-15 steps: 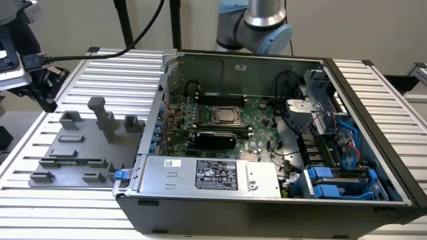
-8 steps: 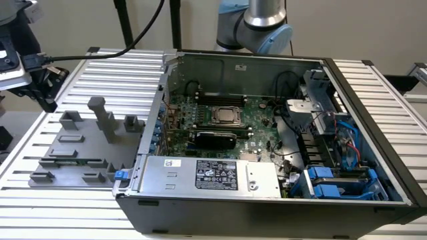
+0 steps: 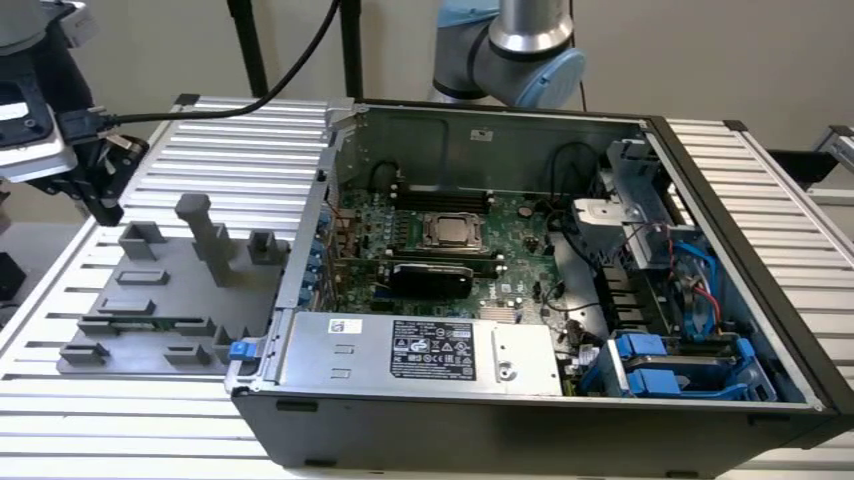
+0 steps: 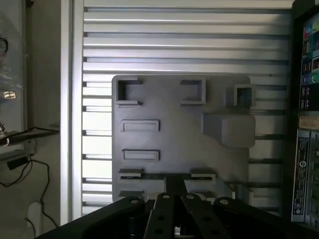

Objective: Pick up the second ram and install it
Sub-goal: 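Pick up the second ram and move it above second insertion slot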

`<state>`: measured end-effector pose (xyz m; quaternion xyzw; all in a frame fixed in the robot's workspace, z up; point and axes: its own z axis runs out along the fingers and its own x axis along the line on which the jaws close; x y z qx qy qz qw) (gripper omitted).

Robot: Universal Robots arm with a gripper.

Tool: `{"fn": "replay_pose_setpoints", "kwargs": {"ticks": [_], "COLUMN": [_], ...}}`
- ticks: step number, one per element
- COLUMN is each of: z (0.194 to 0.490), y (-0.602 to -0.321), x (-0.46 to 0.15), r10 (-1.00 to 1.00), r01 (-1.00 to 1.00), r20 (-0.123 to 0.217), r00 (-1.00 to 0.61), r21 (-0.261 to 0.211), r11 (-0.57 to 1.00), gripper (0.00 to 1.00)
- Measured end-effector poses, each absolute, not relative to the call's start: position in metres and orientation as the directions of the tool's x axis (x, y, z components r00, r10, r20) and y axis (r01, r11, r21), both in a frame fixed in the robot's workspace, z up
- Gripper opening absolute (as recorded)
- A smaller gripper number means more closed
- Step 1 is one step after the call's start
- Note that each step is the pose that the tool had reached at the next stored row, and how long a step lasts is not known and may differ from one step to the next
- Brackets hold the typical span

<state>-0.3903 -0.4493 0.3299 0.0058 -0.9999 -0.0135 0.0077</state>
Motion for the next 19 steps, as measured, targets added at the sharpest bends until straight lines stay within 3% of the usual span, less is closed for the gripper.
{"fn": "replay_pose_setpoints", "kwargs": {"ticks": [19], "z": [0.312], "y": [-0.449], "x": [-0.390], "r10": [-0.340], "r01": [-0.339], "r20": [0.015], "r00": [-0.940], "r21": [0.027], "r11": [0.940], "gripper": [0.00]}}
